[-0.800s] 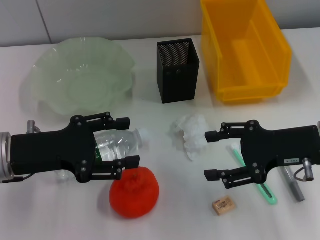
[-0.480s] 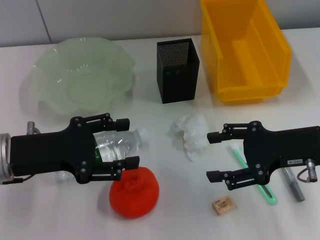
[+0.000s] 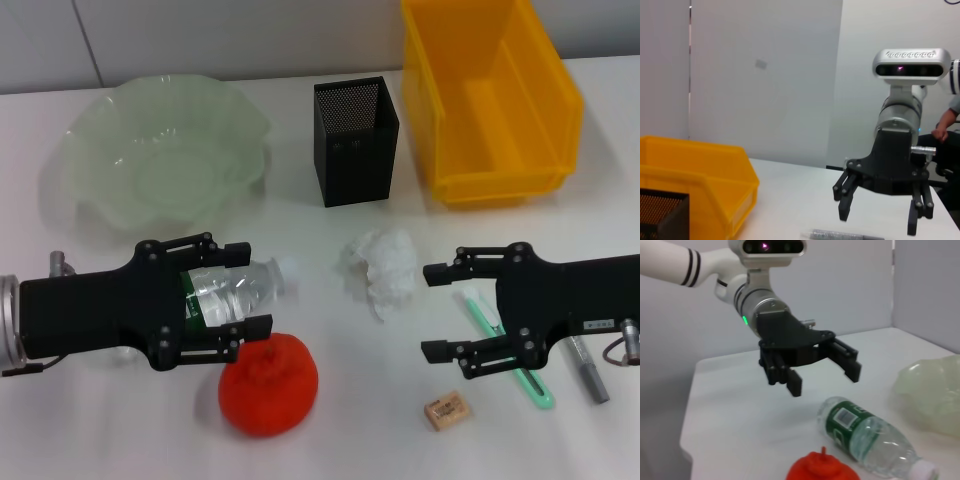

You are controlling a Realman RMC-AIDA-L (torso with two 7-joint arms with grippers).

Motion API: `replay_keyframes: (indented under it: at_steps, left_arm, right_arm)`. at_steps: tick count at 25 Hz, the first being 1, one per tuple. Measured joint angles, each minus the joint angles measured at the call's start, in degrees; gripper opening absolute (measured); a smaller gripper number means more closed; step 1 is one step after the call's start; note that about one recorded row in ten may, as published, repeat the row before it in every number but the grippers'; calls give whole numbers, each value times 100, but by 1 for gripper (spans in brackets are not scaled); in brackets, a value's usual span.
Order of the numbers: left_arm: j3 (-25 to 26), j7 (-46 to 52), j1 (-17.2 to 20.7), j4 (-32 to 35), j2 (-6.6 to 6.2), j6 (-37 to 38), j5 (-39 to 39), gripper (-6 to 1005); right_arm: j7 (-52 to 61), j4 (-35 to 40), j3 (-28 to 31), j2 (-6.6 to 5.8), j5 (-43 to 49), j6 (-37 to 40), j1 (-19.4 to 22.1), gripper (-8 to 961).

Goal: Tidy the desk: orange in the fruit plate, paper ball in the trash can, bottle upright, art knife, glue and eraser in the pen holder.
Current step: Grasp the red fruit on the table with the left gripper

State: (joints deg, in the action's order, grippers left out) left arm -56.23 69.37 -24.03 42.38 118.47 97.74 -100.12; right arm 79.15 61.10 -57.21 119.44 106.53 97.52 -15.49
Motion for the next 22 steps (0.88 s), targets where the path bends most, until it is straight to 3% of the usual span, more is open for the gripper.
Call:
replay_keyframes:
  at_steps: [7,15,22]
  left_arm:
    - [-97,-12,8,-283,4,-274,-102,800]
    - [-790,59,-64,-486,21,-715,-114,800]
    - [-986,66,-14,-541,27,-763,-116,799]
  right_arm:
    - [27,59,122,-5,30,10,43,825]
    - [84,61,128,-17,43,-5,8,826]
    - [102,90,132,-18,43,-22,-4,826]
